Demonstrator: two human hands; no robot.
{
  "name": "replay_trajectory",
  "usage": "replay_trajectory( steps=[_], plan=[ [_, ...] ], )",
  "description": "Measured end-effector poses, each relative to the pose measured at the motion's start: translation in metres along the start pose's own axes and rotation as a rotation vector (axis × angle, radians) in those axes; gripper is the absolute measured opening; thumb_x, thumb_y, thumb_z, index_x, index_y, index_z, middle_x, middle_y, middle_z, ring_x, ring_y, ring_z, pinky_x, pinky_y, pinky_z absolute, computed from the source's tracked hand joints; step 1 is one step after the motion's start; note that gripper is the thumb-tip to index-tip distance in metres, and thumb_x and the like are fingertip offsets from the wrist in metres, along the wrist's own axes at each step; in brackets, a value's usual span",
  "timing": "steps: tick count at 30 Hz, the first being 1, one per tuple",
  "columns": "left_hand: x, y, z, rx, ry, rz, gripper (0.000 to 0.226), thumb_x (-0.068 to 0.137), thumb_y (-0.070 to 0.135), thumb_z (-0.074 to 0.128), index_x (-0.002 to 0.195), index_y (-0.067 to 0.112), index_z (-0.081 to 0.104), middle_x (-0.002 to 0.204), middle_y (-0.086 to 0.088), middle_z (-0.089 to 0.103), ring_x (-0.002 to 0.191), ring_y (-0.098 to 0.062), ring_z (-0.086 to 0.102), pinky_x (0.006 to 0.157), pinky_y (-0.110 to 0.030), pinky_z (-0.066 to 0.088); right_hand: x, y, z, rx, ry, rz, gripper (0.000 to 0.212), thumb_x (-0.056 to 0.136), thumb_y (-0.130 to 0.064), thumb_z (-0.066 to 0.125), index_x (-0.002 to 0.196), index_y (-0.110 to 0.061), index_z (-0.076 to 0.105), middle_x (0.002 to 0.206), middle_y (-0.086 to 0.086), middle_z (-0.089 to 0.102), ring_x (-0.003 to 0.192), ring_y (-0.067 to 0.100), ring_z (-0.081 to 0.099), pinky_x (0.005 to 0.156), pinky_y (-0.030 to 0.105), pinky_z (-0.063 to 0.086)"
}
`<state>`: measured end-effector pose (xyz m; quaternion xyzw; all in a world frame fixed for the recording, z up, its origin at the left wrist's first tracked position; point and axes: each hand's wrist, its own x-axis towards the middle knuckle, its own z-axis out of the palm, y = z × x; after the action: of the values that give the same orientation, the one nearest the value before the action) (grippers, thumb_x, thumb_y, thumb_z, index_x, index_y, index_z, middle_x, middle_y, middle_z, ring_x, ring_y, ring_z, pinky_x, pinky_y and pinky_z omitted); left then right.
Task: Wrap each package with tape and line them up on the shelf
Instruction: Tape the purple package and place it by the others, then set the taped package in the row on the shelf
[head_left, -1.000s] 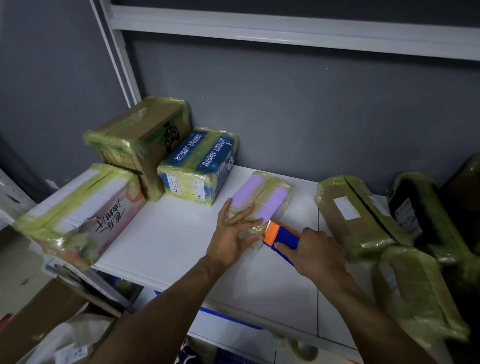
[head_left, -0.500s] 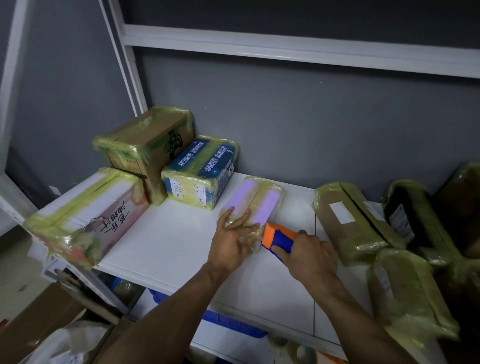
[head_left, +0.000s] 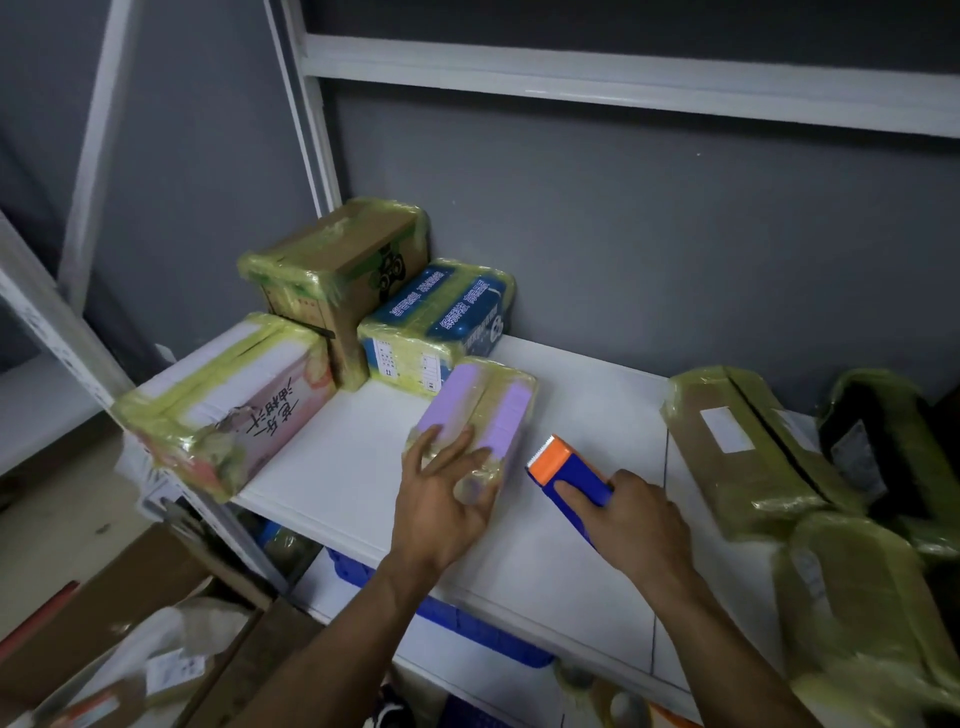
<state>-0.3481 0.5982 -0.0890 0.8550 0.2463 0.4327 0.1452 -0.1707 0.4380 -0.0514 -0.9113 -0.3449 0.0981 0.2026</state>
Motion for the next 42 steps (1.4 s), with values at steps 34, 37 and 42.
replay_trajectory(
  steps=[34,37,42],
  plan=[
    [0.098,0.084,0.065,-0.175,-0.551,-0.043,0.043,0.098,0.035,0.063,0.14,0.034,0.059,0.149,0.017,0.05,0.135,-0.005,0.046,0.109,-0.013,0.031,-0.008,0.045,-0.095,0.641,0.271,0.161,0.066,0.073,-0.081,0.058,0.075,-0.015,0.066,0.061,-0.005,0.069,0.05,0.008,0.063,0.05,0.026,0.045],
    [0.121,0.127,0.103,-0.254,-0.692,-0.009,0.046,0.094,0.038,0.069,0.139,0.032,0.06,0.146,0.016,0.052,0.131,-0.007,0.05,0.1,-0.006,0.028,-0.017,0.073,-0.12,0.668,0.398,0.214,0.067,0.073,-0.083,0.062,0.078,-0.017,0.067,0.063,-0.003,0.07,0.053,0.01,0.064,0.059,0.031,0.046],
    [0.138,0.174,0.155,-0.383,-0.997,0.027,0.088,0.078,0.037,0.087,0.153,0.026,0.042,0.158,0.009,0.035,0.146,-0.017,0.034,0.116,-0.019,0.026,-0.033,0.107,-0.141,0.759,0.382,0.33,0.065,0.075,-0.076,0.057,0.081,-0.012,0.069,0.065,0.002,0.072,0.051,0.013,0.066,0.05,0.027,0.046]
  ],
)
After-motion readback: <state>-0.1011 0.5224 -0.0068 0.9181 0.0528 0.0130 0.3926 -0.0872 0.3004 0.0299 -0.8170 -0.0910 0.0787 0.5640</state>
